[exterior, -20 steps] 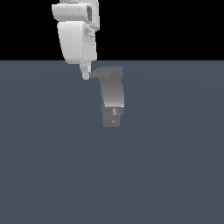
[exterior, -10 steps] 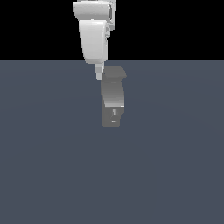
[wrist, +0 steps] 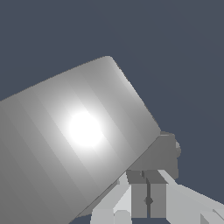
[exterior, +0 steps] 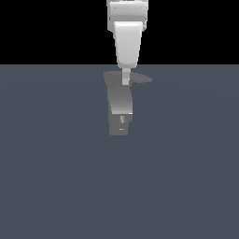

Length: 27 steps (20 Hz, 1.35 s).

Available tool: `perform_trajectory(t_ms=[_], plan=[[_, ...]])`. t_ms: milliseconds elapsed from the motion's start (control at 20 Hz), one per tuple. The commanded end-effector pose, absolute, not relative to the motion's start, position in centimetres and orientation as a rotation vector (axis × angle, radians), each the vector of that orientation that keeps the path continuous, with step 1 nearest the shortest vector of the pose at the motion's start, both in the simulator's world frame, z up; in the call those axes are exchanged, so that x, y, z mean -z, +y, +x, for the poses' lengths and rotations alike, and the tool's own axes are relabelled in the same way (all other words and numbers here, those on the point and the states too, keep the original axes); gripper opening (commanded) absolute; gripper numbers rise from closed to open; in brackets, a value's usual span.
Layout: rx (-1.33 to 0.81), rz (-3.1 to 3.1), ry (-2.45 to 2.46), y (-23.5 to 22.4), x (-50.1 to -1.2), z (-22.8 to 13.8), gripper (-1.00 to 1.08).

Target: Turn on the faucet by rotating a designated handle.

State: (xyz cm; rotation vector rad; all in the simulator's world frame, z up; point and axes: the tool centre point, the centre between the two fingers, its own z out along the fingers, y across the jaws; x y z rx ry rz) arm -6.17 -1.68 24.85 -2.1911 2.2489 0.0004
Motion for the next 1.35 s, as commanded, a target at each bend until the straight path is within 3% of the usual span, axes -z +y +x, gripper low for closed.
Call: perform_trajectory(t_ms=[0, 1300], plan=[[-0.001, -2.189, 2.251, -2.3, -24.8, -5.7, -1.0], [0.0, -2.161, 2.28, -11.7, -24.8, 0.5, -1.0]])
